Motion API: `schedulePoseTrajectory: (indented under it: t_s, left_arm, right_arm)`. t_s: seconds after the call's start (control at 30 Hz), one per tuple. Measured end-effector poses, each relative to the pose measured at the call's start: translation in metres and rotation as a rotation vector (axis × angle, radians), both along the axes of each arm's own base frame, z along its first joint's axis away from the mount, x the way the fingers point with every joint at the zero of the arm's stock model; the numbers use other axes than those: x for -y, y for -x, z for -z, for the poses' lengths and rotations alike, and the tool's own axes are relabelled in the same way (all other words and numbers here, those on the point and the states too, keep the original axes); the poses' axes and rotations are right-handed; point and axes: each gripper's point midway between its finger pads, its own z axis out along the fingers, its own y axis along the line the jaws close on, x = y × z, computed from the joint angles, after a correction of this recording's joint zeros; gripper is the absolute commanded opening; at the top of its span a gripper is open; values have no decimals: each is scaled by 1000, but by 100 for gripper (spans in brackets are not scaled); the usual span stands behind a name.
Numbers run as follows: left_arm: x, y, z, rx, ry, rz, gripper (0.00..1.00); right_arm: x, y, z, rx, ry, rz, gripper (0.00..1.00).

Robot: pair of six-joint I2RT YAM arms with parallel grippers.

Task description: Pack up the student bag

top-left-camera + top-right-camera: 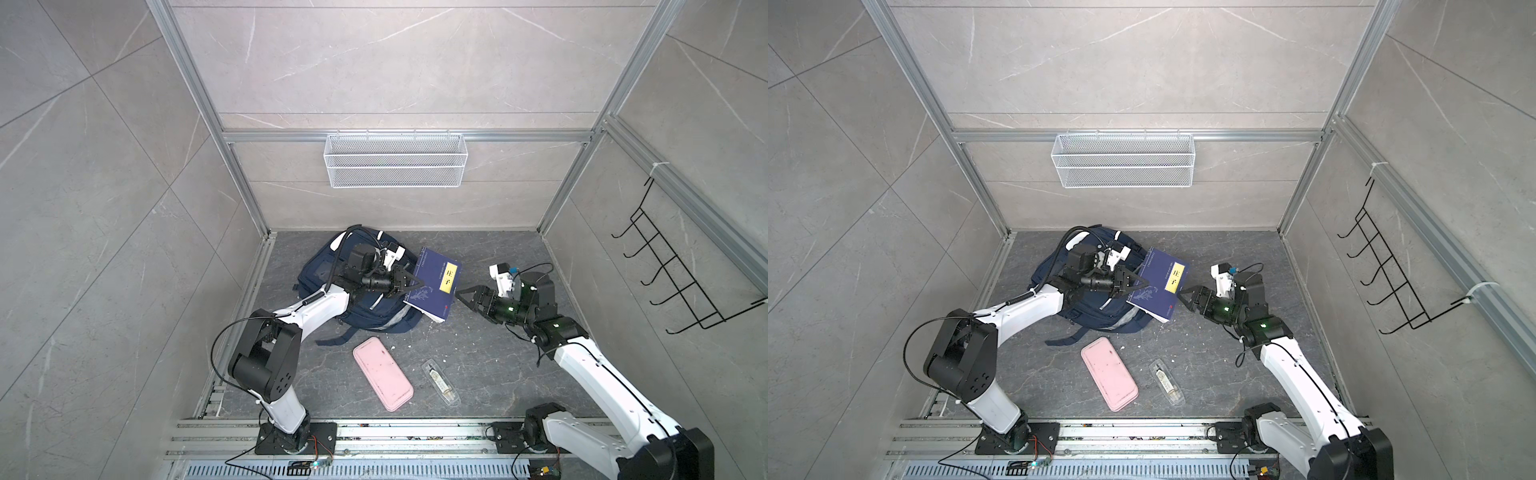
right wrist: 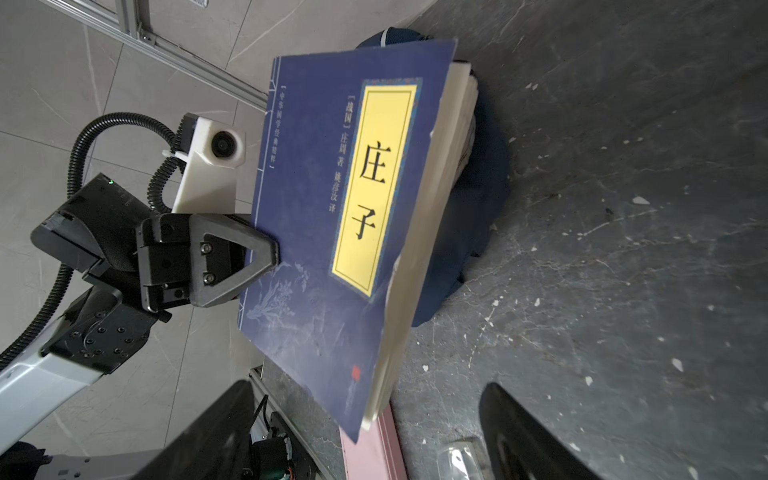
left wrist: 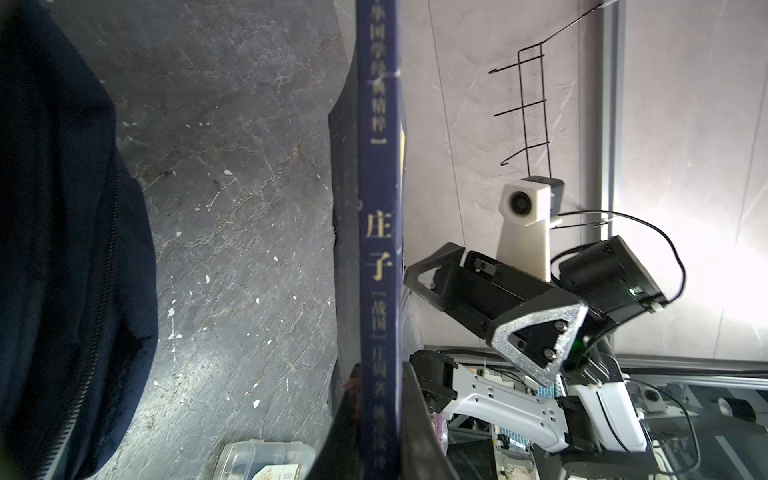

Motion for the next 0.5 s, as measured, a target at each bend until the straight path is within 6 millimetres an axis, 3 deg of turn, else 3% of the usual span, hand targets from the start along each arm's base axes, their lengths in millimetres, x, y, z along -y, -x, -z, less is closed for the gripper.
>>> schedulePoseTrajectory:
  t_s: [0.27, 0.5]
  left_arm:
    - [0, 10, 2, -48, 79, 24, 0]
    - [2, 14, -21, -30, 159, 58, 0]
  right_arm:
    - [-18, -12, 19, -32, -138, -47, 86]
    - [-33, -20, 19, -13, -252, -102, 81]
